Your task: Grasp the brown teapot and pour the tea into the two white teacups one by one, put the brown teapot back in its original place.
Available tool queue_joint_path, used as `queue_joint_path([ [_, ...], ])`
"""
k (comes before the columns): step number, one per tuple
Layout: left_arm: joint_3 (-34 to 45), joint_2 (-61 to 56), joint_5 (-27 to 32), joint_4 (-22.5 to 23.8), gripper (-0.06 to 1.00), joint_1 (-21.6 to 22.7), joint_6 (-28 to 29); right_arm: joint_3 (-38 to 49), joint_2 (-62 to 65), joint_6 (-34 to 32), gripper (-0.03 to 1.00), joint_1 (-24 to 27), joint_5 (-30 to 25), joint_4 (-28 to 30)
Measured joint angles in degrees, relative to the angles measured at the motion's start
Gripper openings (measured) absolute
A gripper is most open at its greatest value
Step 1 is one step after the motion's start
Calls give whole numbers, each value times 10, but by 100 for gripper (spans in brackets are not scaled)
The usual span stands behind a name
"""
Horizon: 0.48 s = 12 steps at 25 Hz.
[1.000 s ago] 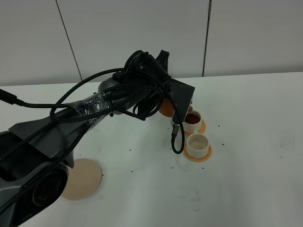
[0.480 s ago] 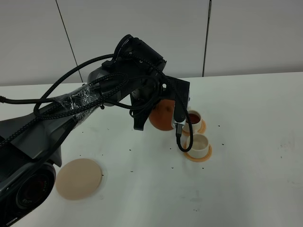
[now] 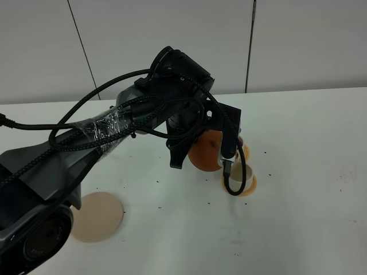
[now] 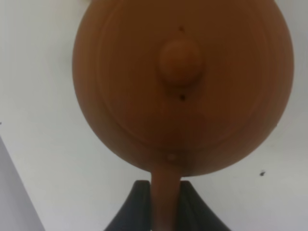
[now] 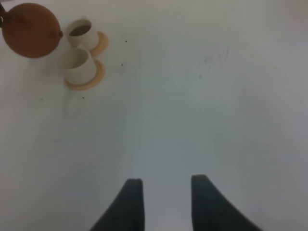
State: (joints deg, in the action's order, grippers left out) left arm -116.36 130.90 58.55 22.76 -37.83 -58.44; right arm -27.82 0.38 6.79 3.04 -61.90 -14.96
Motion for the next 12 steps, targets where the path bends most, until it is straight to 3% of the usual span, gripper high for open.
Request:
queue_joint_path([
  [12,0,0,52,-24,17,0,53,0,0,0,24,0,0,0],
])
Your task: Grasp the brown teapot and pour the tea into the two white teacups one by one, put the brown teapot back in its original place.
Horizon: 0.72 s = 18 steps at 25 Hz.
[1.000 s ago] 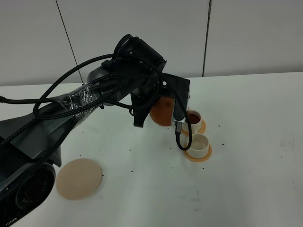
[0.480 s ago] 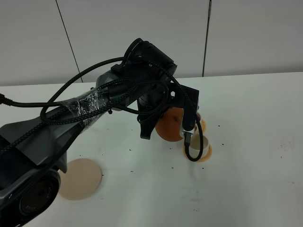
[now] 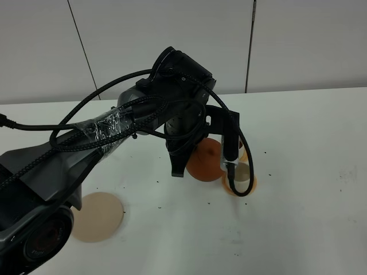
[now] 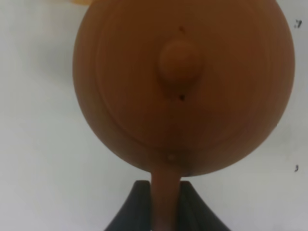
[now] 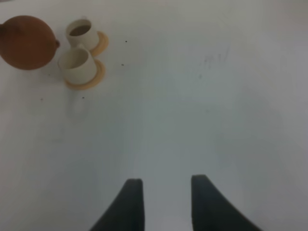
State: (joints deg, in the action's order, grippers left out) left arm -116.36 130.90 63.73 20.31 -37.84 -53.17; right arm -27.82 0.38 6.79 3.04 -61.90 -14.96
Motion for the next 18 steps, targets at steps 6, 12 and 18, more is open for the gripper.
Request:
queue_joint_path([
  [6,0,0,0,-47,17,25,54,0,0,0,24,0,0,0],
  [12,0,0,6,-66,17,49,119,0,0,0,24,0,0,0],
  [18,0,0,8,-106,17,72,180,0,0,0,24,0,0,0],
])
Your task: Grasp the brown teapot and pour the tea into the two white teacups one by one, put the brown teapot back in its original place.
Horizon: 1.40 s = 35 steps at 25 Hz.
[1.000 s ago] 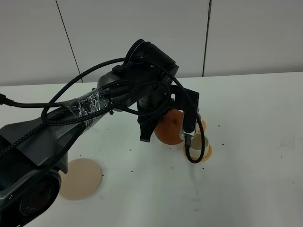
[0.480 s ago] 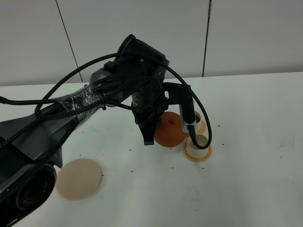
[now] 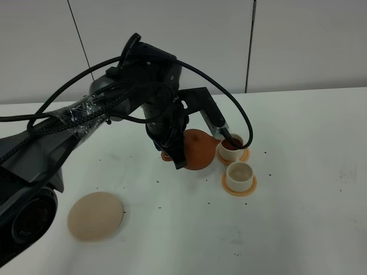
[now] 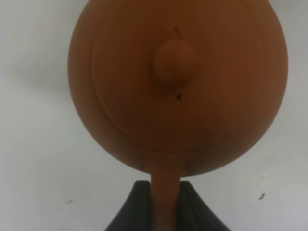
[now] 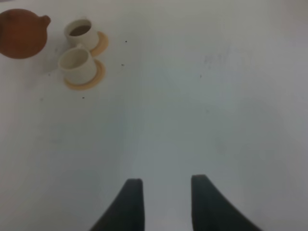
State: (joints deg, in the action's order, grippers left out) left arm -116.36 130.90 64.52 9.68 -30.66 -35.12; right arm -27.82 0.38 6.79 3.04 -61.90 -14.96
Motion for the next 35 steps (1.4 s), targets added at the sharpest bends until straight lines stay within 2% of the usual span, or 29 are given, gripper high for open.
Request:
queue_joint_path([
  [4,0,0,0,-30,17,8,19,0,0,0,24,0,0,0],
  [13,0,0,-4,-38,17,9,60,0,0,0,24,0,0,0],
  [18,0,0,-4,-58,17,26,69,0,0,0,24,0,0,0],
  [30,0,14,-26,-67,17,43,55,0,0,0,24,0,0,0],
  [35,0,14,-45,-97,17,43,19,0,0,0,24,0,0,0],
])
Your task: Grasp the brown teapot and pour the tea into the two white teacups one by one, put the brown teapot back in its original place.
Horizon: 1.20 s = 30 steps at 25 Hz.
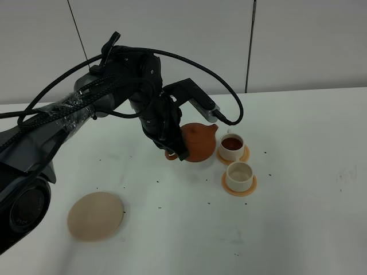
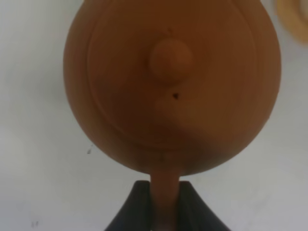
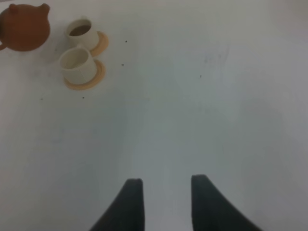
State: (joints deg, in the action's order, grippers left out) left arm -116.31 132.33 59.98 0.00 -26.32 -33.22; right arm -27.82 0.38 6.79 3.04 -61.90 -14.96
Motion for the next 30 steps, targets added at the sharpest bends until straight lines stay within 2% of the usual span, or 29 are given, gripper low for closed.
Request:
queue_joint_path([
  [5,0,-17,-11,-7,17,-6,-43,0,0,0,24,0,0,0],
  [13,0,-30,-13,0,17,-26,-165,0,0,0,24,0,0,0],
  [15,0,-30,-13,28,17,-37,-185,0,0,0,24,0,0,0],
  [17,0,-30,-12,75,17,-50,-201,0,0,0,24,0,0,0],
  [22,0,-30,-10,183,17,-82,-209,0,0,0,24,0,0,0],
  [25,0,-30,-11,213,17,-94,-222,0,0,0,24,0,0,0],
  [30,0,-30,-11,219,17,-99,-271,0,0,0,24,0,0,0],
])
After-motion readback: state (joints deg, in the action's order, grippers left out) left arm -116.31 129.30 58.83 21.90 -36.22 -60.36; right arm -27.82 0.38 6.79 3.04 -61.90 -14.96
